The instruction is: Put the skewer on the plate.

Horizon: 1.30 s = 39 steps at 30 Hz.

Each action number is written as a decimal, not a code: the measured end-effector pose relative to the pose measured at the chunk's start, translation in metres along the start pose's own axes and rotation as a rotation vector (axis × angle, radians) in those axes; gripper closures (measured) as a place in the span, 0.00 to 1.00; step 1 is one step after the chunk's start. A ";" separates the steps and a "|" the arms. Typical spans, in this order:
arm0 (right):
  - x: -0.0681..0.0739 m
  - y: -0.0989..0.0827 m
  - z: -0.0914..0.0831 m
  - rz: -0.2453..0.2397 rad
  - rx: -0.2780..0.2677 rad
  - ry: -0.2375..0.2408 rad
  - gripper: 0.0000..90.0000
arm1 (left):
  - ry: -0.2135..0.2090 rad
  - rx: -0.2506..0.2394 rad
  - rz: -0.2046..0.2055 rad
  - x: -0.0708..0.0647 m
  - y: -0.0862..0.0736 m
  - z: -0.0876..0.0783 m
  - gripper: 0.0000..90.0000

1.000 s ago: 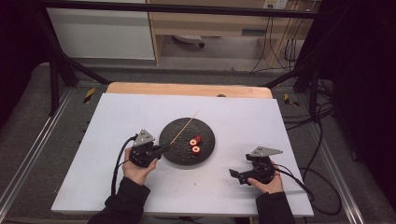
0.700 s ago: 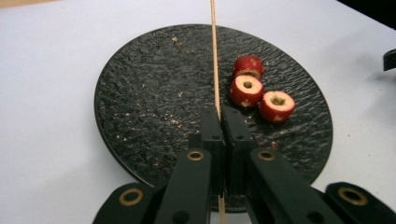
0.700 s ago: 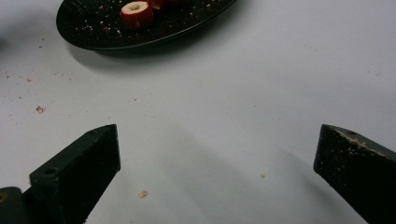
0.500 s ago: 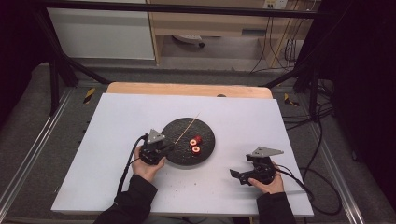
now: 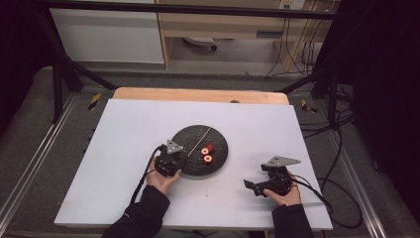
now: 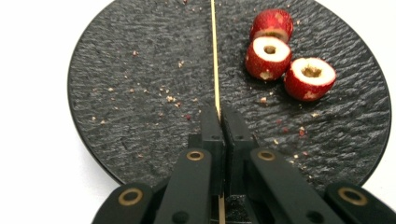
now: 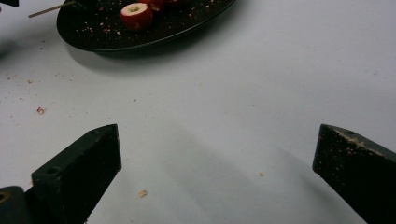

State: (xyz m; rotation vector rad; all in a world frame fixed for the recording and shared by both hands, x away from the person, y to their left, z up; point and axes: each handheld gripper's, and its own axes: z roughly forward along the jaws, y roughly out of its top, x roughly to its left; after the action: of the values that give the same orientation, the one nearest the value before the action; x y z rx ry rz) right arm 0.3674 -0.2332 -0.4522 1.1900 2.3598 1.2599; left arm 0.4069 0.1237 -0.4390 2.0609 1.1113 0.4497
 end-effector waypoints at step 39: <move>0.000 0.000 -0.002 0.004 -0.003 0.002 0.01 | -0.133 -0.023 0.064 0.070 -0.069 -0.082 0.08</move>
State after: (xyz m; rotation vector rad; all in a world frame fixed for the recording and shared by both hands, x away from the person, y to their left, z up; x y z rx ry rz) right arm 0.3661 -0.2342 -0.4504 1.1942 2.3570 1.2659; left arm 0.3579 0.2425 -0.4389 2.0787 0.9599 0.3497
